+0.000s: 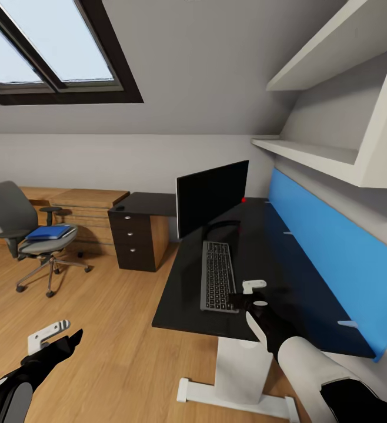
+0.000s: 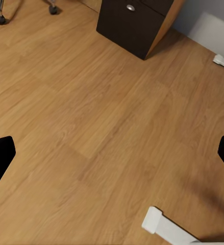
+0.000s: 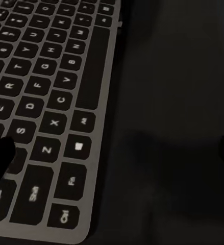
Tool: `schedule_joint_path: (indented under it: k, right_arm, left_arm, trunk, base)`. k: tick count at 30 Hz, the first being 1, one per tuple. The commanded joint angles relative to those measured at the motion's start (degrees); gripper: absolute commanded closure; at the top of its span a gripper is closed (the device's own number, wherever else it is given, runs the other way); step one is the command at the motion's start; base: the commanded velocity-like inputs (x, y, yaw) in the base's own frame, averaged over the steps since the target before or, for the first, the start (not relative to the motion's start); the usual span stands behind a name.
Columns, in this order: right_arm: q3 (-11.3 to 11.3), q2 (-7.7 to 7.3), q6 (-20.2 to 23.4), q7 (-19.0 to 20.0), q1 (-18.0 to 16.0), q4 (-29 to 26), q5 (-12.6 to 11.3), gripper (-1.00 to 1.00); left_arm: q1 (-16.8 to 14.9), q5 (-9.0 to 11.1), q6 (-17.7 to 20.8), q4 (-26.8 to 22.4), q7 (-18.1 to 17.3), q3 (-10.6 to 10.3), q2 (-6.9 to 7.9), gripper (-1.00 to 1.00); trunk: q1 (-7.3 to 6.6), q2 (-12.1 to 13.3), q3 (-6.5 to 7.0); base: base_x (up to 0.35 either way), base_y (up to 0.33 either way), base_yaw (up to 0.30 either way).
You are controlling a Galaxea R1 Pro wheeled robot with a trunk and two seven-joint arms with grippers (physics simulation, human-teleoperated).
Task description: In the bedroom, organize the workspace by keeping the computer under the desk, ensuring the monitor is on the desk, placing the keyboard on the desk next to the monitor, placing the mouse on the desk next to the keyboard, moving the folder from the swivel chair onto the desk next to the mouse, stacking the notebook on top of the folder with the pen on top of the notebook, and positioning the swivel chair next to the desk.
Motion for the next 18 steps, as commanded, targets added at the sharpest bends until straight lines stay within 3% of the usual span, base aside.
schedule_joint_path:
  k: [1,9,18]
  right_arm:
    - [0.45,-0.04,0.31,-0.44,-0.03,-0.12,-0.41,-1.0]
    - [0.26,-0.06,-0.1,-0.35,-0.02,-2.03,-0.65,-1.0]
    - [0.26,-0.14,-0.2,-0.37,-0.01,-2.26,-0.56,-1.0]
  left_arm:
    - [-0.03,0.62,0.26,-0.07,0.5,-0.05,0.02,-1.0]
    - [-0.03,0.56,-3.95,-0.07,0.48,-0.25,0.01,-1.0]
    - [-0.03,0.5,-4.12,-0.01,0.59,-0.33,0.01,-1.0]
  trunk:
    - [0.01,-0.03,-0.07]
    - [0.01,-0.03,-0.07]
    - [0.01,-0.03,-0.07]
  base:
    - [0.165,0.0,0.0]
    - [0.243,0.0,0.0]
    - [0.26,0.0,0.0]
